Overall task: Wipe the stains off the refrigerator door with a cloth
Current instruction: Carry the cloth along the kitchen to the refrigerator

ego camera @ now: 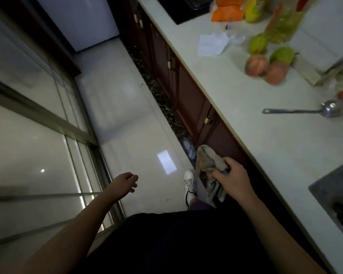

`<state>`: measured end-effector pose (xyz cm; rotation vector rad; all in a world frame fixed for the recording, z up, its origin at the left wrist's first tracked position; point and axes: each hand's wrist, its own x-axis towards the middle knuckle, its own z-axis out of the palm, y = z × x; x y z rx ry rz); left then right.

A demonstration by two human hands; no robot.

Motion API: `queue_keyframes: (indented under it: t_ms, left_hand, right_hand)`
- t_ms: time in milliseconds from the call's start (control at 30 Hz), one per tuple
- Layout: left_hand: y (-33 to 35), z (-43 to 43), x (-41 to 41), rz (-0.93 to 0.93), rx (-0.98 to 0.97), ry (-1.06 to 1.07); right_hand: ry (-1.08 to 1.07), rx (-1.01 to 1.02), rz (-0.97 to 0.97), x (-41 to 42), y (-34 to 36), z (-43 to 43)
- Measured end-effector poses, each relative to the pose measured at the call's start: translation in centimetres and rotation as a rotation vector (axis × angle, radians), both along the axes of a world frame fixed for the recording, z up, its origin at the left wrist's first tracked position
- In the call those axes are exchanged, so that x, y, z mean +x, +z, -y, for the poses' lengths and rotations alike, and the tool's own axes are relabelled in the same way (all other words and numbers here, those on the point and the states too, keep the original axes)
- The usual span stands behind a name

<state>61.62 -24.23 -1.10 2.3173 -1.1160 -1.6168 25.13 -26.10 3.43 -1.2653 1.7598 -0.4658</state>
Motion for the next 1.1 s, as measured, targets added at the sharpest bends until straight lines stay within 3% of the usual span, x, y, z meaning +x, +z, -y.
queue_keyframes:
  t_ms: [367,533,667,1100]
  left_hand:
    - [1.2,-4.4,3.5,0.049,0.151,0.648]
    - [0.3,-4.0,4.4,0.024,0.238,0.817]
    - [-1.4,1.4,8.6,-0.032,0.236,0.99]
    - [1.2,34.7,26.0,-0.101,-0.041,0.672]
  right_hand:
    - [0.566,-0.007,0.069,11.7,1.5,21.7]
    - [0.671,-0.018,0.087,18.1,1.4,29.1]
    - [0.704,0.001,0.074,23.5,1.1,34.9]
    - [0.494,0.005,0.057,34.5,2.4,53.3]
